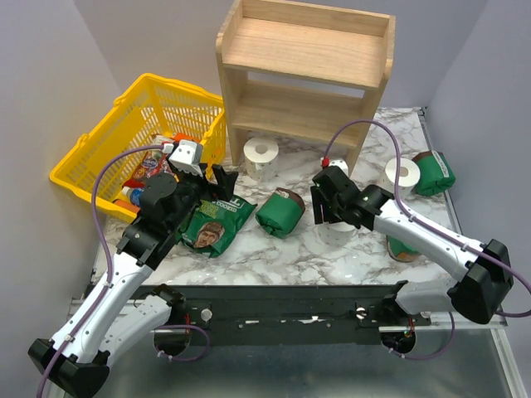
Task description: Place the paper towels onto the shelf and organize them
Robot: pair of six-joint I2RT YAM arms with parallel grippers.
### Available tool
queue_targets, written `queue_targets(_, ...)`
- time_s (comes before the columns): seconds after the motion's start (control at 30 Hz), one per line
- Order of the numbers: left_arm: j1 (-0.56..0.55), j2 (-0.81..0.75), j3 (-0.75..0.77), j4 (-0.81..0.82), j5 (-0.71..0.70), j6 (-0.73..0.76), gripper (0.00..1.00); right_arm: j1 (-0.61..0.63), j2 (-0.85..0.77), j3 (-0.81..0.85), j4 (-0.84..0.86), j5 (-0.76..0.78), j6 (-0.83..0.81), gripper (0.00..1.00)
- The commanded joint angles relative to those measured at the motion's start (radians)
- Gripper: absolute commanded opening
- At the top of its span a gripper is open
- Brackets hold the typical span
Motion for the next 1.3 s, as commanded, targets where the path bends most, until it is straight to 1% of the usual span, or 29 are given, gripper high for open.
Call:
queue_targets(0.0, 0.003, -0.012, -0.009, 0.021, -0.021, 0.012, 0.99, -0.007, 0.025, -0.032, 0.014, 0.01, 0.015, 0.73)
queue_targets(0.27, 0.003, -0.012, -0.011, 0.023, -0.02, 0.013, 0.99, -0.007, 0.043, -0.057, 0.059, 0.007, 0.001, 0.73)
queue_targets(0.47, 0.003, -0.006, -0.006, 0.023, 0.008, 0.012, 0.99, -0.007, 0.051, -0.089, 0.085, 0.017, -0.022, 0.69)
queue_targets(0.57, 0.003, -0.005, -0.005, 0.02, 0.014, 0.01, 0.99, -0.007, 0.042, -0.1, 0.088, 0.047, -0.044, 0.59)
queue_targets(0.6, 0.003, -0.005, -0.005, 0.02, 0.014, 0.01, 0.99, -0.007, 0.034, -0.101, 0.085, 0.053, -0.065, 0.52)
queue_targets(0.63, 0.003, -0.003, -0.003, 0.02, 0.014, 0.009, 0.99, -0.007, 0.014, -0.097, 0.082, 0.047, -0.079, 0.49)
queue_targets(0.7, 0.003, -0.009, -0.001, 0.017, 0.014, 0.009, 0.99, -0.007, -0.015, -0.078, 0.068, 0.024, -0.132, 0.45)
queue_targets(0.8, 0.003, -0.021, -0.014, 0.021, 0.006, 0.007, 0.99, -0.007, -0.081, -0.037, 0.036, -0.09, -0.236, 0.42)
queue_targets(0.83, 0.003, -0.024, -0.014, 0.026, 0.003, 0.006, 0.99, -0.007, -0.095, 0.004, 0.019, -0.146, -0.261, 0.41)
queue_targets(0.9, 0.003, -0.017, -0.014, 0.027, -0.002, 0.001, 0.99, -0.001, -0.125, 0.063, -0.019, -0.177, -0.342, 0.4)
queue_targets(0.93, 0.003, -0.014, -0.011, 0.02, -0.003, 0.001, 0.99, 0.014, -0.132, 0.13, -0.063, -0.197, -0.375, 0.4)
queue_targets(1.0, 0.003, -0.003, 0.002, 0.012, 0.005, 0.0, 0.99, 0.033, -0.138, 0.21, -0.111, -0.206, -0.466, 0.4)
queue_targets(1.03, 0.003, 0.0, 0.002, 0.009, 0.012, 0.0, 0.99, 0.045, -0.136, 0.268, -0.161, -0.217, -0.502, 0.39)
queue_targets(1.07, 0.003, 0.002, 0.002, 0.01, 0.015, -0.002, 0.99, 0.048, -0.133, 0.372, -0.185, -0.234, -0.528, 0.39)
queue_targets(1.13, 0.003, -0.001, 0.002, 0.01, 0.014, -0.003, 0.99, 0.056, -0.126, 0.483, -0.22, -0.298, -0.62, 0.38)
queue_targets(1.17, 0.003, -0.003, 0.0, 0.01, 0.011, 0.0, 0.99, 0.059, -0.123, 0.587, -0.222, -0.317, -0.652, 0.37)
queue_targets(1.2, 0.003, -0.008, -0.001, 0.01, 0.009, 0.0, 0.99, 0.061, -0.119, 0.635, -0.223, -0.337, -0.716, 0.36)
queue_targets(1.27, 0.003, -0.012, -0.008, 0.014, 0.003, 0.0, 0.99, 0.067, -0.101, 0.733, -0.216, -0.372, -0.775, 0.35)
